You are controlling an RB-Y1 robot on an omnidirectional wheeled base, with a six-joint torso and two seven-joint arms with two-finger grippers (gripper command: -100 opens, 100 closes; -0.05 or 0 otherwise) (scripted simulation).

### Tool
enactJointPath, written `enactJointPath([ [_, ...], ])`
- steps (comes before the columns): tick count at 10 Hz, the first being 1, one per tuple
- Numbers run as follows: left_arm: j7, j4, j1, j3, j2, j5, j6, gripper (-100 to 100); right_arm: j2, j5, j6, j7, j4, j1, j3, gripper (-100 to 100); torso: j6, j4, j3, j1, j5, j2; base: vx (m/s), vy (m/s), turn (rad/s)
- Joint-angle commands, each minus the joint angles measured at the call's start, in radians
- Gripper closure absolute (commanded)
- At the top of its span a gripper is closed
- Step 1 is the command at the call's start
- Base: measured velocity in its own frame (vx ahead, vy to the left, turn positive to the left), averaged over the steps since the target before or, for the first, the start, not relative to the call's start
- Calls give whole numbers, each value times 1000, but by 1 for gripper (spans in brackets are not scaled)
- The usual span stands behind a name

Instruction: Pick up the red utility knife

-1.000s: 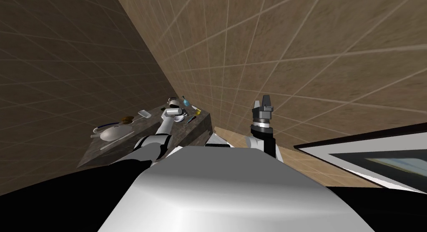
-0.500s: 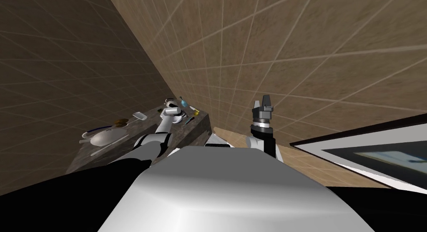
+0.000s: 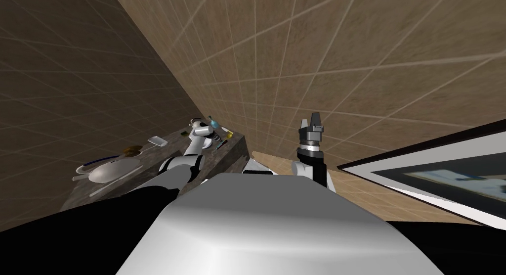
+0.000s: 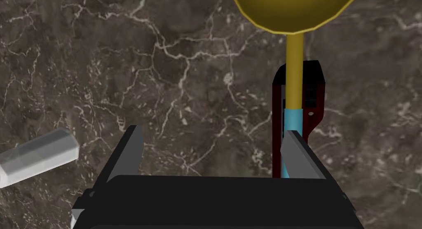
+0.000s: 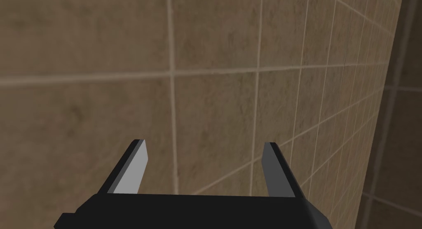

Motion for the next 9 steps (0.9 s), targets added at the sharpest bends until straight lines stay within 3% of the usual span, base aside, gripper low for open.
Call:
enactJointPath([
  [1, 7, 2, -3, 0, -2, -3, 28, -100, 0, 0, 0, 0, 0, 0, 0, 0, 0, 0, 0, 0, 0, 0, 3, -5, 12],
  [4, 34, 77, -35, 23, 6, -7, 116, -100, 0, 0, 0, 0, 0, 0, 0, 0, 0, 0, 0, 0, 0, 0, 7, -12, -91],
  [9, 57, 144, -51, 43, 12, -15, 231, -100, 0, 0, 0, 0, 0, 0, 0, 0, 0, 0, 0, 1, 0, 0, 9, -5, -52],
])
